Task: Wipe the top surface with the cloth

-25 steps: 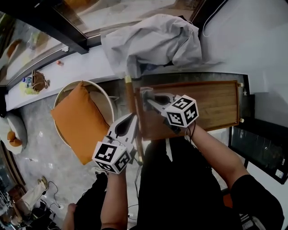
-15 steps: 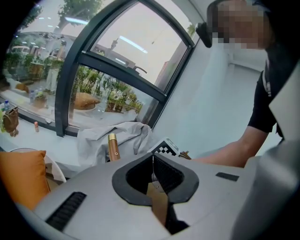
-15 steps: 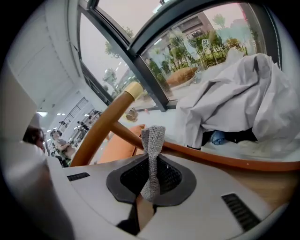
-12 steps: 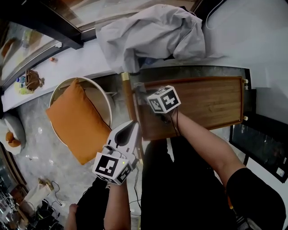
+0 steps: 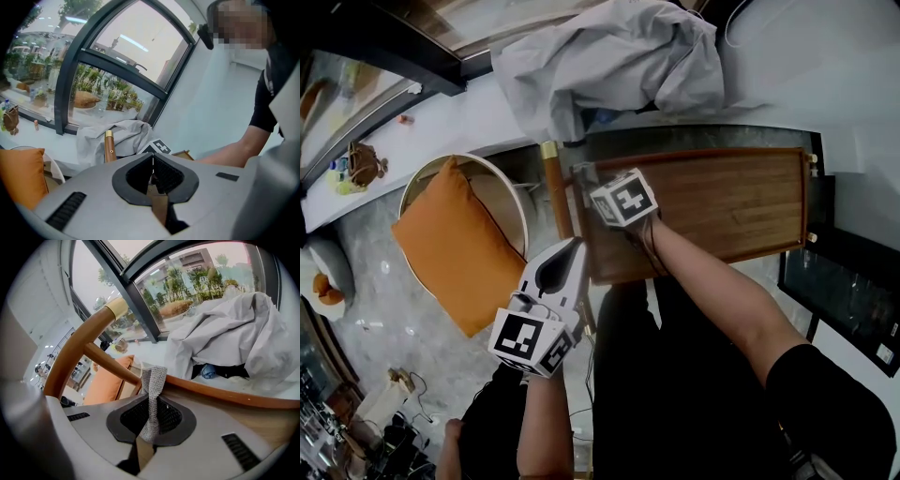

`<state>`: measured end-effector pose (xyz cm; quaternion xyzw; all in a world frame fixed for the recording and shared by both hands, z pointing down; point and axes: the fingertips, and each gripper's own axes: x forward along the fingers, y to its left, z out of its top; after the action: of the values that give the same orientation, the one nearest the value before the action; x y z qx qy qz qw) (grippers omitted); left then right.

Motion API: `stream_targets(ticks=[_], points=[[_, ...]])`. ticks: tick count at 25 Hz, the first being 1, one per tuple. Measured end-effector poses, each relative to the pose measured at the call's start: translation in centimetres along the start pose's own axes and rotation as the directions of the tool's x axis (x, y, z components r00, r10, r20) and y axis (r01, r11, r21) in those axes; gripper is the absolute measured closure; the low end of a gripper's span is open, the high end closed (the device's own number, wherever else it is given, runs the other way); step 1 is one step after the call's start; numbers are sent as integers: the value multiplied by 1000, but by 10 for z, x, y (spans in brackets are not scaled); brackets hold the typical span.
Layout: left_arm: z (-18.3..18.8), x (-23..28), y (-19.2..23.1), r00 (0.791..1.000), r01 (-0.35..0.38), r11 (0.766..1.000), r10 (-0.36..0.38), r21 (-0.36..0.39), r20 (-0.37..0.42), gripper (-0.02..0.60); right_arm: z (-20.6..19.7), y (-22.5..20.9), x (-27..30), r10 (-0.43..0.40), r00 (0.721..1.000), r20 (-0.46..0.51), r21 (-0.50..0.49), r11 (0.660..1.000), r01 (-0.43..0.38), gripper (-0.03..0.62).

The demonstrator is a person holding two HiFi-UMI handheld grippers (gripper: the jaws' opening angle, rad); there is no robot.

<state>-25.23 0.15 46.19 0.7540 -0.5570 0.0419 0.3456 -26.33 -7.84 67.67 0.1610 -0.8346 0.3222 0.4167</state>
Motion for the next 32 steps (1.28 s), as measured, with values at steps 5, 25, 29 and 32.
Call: stream_targets(ticks=[5, 25, 29, 32], points=[[0, 7, -15, 1000, 14, 1000, -14, 12, -15, 568, -4, -17, -11, -31, 1000, 0, 24, 999, 31, 556], [-15, 101, -110, 986, 126, 990, -118, 66, -115, 568, -57, -165, -117, -148, 989, 29, 127, 982, 143, 556], [-14, 117, -127, 984, 132, 989, -123, 71, -126, 568, -68, -195, -140, -167, 985, 35, 133, 978, 161, 556], [-13, 129, -139, 983, 136, 988, -124, 80, -133, 568, -76, -216, -156, -182, 982, 38, 146, 974, 175, 556]])
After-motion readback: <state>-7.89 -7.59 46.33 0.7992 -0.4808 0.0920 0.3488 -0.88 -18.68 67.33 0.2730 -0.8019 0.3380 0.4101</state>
